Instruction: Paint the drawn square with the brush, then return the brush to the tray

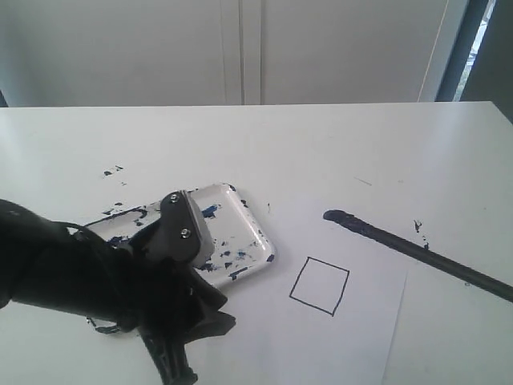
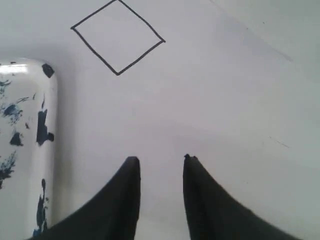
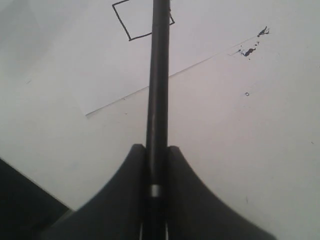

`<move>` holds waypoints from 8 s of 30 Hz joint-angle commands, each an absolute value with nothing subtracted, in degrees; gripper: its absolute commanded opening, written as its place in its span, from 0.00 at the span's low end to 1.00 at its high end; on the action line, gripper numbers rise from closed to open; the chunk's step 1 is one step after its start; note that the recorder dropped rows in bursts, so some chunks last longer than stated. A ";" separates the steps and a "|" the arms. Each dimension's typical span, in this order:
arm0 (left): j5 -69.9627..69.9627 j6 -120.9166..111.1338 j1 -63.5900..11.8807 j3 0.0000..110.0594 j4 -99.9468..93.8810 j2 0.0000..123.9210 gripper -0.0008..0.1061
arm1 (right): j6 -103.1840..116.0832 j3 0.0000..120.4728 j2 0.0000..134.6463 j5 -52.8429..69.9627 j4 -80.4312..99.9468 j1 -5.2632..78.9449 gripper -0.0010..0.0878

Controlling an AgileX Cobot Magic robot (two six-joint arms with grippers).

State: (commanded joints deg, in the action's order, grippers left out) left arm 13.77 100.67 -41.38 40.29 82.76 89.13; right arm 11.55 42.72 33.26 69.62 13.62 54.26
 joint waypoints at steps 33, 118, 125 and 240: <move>9.83 103.38 -41.28 53.27 85.27 104.77 0.01 | 14.13 42.72 33.26 69.62 13.62 54.26 0.01; 33.14 83.37 -23.04 58.55 69.46 108.50 0.01 | 14.11 42.72 35.18 69.96 12.29 54.26 0.01; 22.98 80.13 -29.68 54.33 62.43 108.50 0.03 | 12.91 42.72 40.35 65.98 10.61 54.26 0.01; 1.33 87.11 -30.99 41.81 61.89 106.23 0.45 | 7.39 42.72 62.34 48.76 3.34 54.26 0.01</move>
